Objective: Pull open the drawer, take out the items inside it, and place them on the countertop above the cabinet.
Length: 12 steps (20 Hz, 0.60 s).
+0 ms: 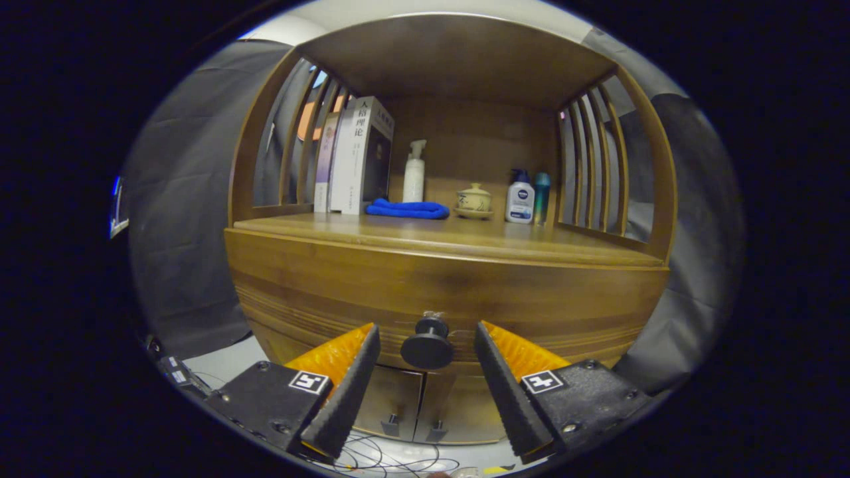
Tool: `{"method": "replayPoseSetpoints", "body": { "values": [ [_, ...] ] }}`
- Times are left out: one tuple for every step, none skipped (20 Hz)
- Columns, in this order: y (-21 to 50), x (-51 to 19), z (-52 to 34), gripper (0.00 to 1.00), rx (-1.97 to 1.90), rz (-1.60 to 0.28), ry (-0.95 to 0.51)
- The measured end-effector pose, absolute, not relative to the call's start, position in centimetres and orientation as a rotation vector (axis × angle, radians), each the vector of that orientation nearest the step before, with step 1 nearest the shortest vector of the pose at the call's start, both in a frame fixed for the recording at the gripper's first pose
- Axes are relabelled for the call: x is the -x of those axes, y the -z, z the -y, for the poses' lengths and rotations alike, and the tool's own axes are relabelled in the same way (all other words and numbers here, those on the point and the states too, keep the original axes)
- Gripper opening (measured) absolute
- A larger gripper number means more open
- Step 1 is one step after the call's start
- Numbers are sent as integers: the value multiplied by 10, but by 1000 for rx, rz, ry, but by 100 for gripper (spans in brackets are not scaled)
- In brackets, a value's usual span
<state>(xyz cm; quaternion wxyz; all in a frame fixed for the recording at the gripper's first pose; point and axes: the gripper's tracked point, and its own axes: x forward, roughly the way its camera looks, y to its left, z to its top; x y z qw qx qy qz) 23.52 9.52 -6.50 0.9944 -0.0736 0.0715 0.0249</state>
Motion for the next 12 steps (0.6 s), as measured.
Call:
{"method": "replayPoseSetpoints", "body": {
  "values": [
    [67, -238, -95, 86, 146, -150, -45],
    [69, -240, -94, 80, 148, -157, -37],
    [70, -243, -91, 74, 145, -157, -25],
    [70, -245, -90, 68, 137, -156, -12],
    [70, -247, -91, 62, 126, -154, -15],
    [70, -246, -93, 56, 127, -153, -4],
    [71, -247, -91, 50, 137, -151, 5],
    [70, -246, -91, 49, 144, -149, 16],
    [71, -245, -91, 48, 142, -150, 24],
    [71, -245, -91, 48, 134, -152, 30],
    [71, -245, -92, 46, 122, -157, 34],
    [71, -244, -92, 45, 120, -162, 32]
  ]
}}
